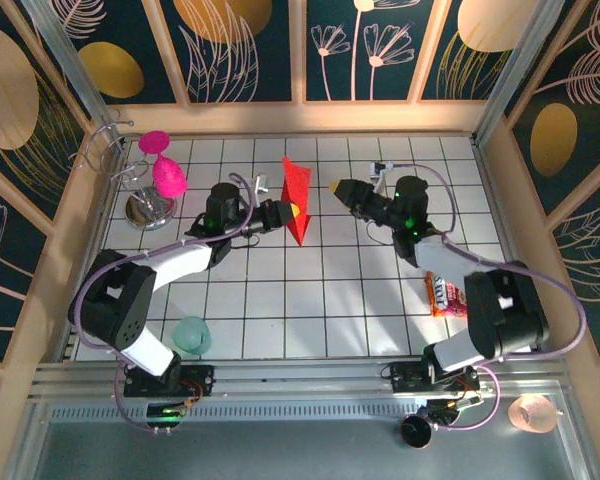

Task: Fold a paper plane with a square sheet of paper (pick it up from the middle)
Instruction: Turn over the paper at the center of the table.

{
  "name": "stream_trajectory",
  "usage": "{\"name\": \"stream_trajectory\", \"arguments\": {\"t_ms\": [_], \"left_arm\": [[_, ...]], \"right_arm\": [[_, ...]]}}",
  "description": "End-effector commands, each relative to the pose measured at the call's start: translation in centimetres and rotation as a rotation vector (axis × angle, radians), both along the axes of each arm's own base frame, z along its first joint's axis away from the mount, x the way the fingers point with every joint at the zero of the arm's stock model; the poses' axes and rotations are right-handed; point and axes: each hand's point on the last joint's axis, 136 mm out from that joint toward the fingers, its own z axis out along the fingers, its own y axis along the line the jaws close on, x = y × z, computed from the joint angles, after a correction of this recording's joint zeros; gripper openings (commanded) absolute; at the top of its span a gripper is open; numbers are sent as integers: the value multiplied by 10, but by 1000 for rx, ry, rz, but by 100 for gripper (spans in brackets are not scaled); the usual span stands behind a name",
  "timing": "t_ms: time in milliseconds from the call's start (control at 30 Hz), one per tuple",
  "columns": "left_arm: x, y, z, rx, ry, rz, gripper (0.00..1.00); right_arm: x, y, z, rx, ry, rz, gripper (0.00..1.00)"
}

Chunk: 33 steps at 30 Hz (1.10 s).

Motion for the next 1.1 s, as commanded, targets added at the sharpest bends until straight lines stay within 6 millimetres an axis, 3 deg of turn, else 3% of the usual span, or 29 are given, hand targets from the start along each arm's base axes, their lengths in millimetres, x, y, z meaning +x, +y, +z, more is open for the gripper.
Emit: {"name": "stream_trajectory", "arguments": {"t_ms": [0,200,433,667,867,1067], "left_arm": [[13,31,-20,339,-38,91,11],[43,71,-15,665,-71,268,10],[64,93,-31,1142,-69,414,9],[73,84,-51,1503,-143,465,6],[70,62,-82,1688,-205,422,5],[62,40,-116,1755,-228,361,5]], "right_arm": [[8,-35,-19,-236,1,-170,47],[6,-79,-20,-382,-8,-372,53],[0,-108,-23,-469,11,-483,55],[-7,-131,-35,-503,66,-567,55],[-15,-144,-51,-499,129,-594,54],[-23,-159,-68,-485,196,-639,54]]}}
